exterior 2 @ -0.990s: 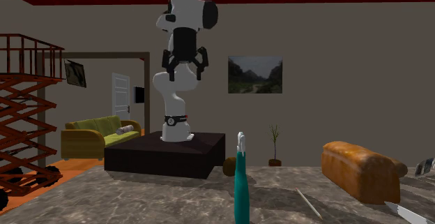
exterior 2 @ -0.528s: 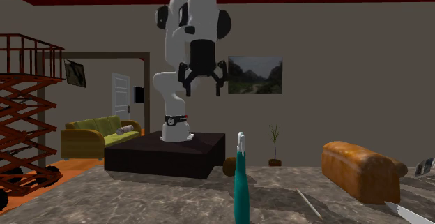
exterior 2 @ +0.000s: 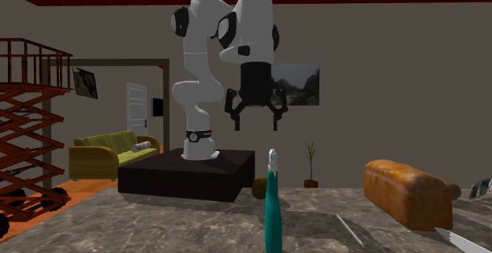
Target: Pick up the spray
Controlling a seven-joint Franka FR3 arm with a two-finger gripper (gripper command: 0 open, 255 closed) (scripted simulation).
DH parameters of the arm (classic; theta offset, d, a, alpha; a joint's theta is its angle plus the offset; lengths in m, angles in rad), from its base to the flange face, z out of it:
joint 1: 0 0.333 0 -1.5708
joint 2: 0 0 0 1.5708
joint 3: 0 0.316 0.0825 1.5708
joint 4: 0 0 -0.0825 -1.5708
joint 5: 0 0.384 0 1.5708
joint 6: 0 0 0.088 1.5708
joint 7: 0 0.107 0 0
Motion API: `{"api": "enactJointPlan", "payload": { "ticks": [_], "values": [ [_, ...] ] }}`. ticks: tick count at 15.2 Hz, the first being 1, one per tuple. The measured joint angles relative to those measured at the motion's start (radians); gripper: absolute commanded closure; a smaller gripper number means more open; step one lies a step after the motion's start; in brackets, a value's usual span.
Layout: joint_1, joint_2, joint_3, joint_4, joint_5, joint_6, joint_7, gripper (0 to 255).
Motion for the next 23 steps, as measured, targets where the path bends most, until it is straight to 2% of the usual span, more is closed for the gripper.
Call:
{"api": "enactJointPlan", "payload": {
  "ticks": [4, 12, 13, 23],
  "values": [
    [0.068, 0.149, -0.016, 0.126, -0.064, 0.003, 0.056, 0],
    [0.088, 0.222, -0.037, 0.137, -0.097, 0.06, 0.074, 0],
    [0.088, 0.224, -0.038, 0.137, -0.098, 0.062, 0.074, 255],
    [0.088, 0.224, -0.038, 0.137, -0.099, 0.064, 0.075, 255]
  ]
}}
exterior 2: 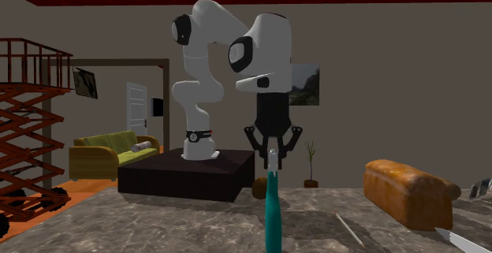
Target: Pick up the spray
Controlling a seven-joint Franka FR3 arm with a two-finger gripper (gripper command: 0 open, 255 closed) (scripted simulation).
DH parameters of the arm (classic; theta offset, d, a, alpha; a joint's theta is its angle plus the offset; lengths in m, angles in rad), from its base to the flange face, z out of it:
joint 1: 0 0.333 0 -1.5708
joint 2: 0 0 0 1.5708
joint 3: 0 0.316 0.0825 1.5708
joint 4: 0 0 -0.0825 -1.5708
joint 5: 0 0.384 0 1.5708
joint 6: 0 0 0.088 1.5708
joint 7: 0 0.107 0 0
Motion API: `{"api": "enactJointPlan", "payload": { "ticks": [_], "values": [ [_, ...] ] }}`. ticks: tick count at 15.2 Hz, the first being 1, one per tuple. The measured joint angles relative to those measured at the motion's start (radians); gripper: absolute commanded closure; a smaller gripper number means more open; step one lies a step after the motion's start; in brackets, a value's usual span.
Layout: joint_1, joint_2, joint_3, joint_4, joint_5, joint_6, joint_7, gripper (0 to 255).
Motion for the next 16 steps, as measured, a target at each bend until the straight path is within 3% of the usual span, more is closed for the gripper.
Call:
{"api": "enactJointPlan", "payload": {
  "ticks": [16],
  "values": [
    [-0.021, -0.104, 0.033, 0.047, 0.054, -0.144, -0.032, 255]
  ]
}}
